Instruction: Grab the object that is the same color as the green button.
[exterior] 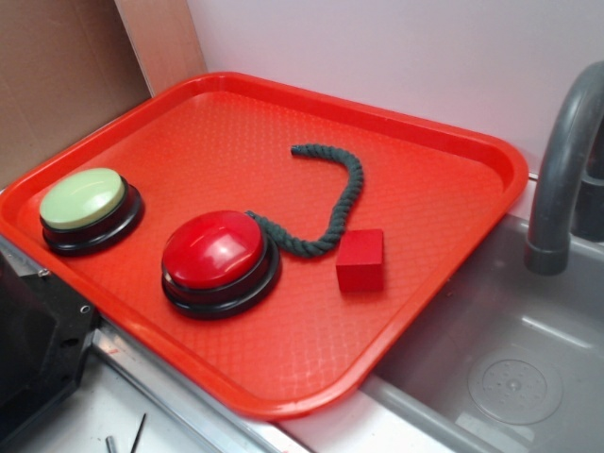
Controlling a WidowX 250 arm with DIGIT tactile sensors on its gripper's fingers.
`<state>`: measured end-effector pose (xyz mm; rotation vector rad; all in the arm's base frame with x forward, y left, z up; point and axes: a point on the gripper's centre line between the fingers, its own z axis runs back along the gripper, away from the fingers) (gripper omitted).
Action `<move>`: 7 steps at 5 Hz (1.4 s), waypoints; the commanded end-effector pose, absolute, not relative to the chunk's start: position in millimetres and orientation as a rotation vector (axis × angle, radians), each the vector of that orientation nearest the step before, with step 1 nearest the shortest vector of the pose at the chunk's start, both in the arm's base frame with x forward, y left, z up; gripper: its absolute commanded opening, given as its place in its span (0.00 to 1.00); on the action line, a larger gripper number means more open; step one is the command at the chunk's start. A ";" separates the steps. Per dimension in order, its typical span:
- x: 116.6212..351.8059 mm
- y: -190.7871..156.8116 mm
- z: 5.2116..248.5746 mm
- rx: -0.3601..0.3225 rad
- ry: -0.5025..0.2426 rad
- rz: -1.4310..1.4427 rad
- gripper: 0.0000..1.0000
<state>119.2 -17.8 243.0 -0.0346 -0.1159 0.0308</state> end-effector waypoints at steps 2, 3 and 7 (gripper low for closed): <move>135.2 -19.1 236.4 -0.099 -0.083 0.127 1.00; 155.3 -23.8 228.1 -0.145 -0.082 0.187 1.00; 280.5 -43.7 127.1 -0.170 -0.117 0.770 1.00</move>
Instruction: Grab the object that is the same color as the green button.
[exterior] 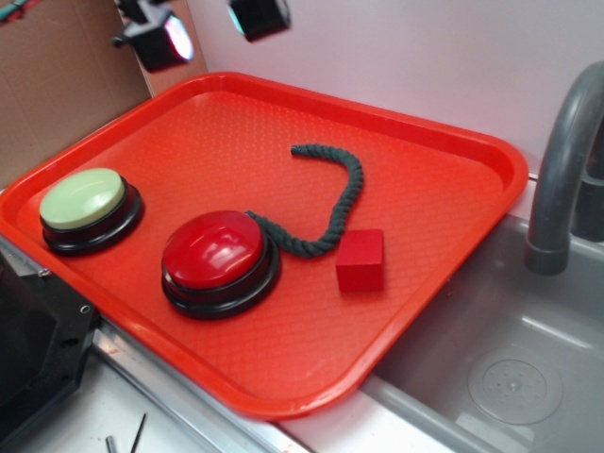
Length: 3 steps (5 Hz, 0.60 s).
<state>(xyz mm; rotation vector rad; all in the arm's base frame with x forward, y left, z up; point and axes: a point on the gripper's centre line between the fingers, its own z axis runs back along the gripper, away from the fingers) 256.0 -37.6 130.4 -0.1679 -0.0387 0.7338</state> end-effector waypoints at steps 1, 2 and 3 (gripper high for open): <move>298.9 -54.0 98.7 -0.115 -0.123 0.785 1.00; 308.4 -60.7 70.5 -0.049 -0.133 0.787 1.00; 312.7 -60.7 53.1 -0.014 -0.128 0.790 1.00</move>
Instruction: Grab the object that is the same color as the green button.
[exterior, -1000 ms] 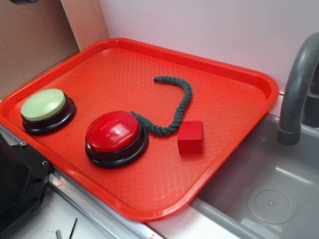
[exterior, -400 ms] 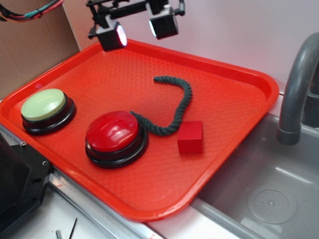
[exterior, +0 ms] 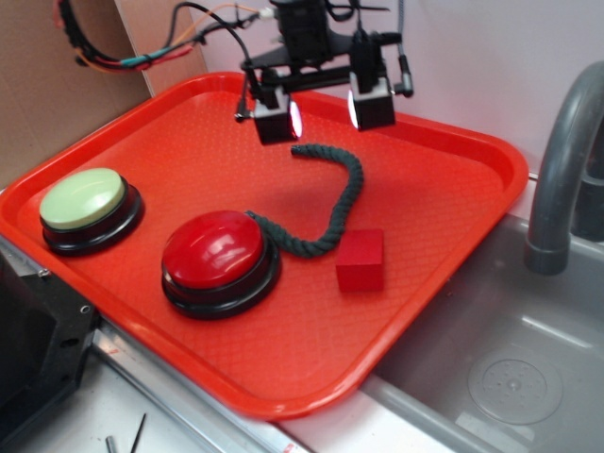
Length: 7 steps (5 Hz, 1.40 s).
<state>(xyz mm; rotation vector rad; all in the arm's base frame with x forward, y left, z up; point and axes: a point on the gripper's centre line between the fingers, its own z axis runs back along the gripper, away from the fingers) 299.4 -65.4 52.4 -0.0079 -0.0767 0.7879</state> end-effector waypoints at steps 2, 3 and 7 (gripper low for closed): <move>317.1 -59.6 28.0 0.027 -0.111 0.786 1.00; 315.7 -59.6 20.3 0.028 -0.114 0.781 0.13; 311.0 -51.6 80.0 0.024 -0.012 0.566 0.00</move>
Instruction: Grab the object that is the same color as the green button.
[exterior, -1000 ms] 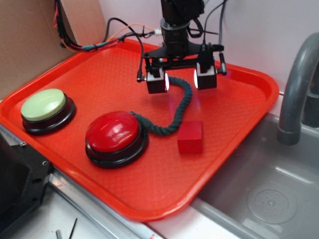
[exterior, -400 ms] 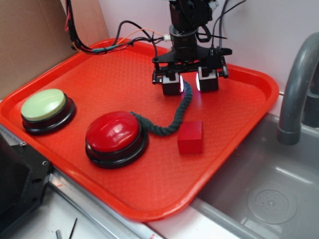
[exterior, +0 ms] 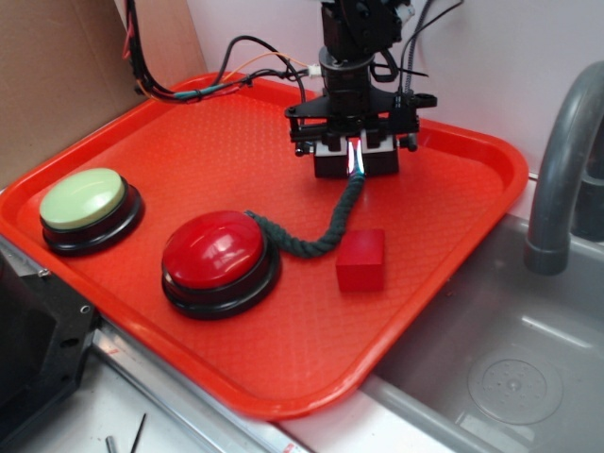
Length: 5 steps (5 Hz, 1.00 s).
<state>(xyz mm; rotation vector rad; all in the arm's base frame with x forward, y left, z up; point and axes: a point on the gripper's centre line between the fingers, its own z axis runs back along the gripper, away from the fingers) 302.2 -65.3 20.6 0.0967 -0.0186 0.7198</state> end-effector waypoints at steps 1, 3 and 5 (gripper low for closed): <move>307.7 -43.5 128.8 -0.005 0.049 0.340 0.00; 275.2 -30.8 222.5 -0.086 0.003 0.109 0.00; 248.2 -19.2 249.0 -0.120 -0.052 0.060 0.00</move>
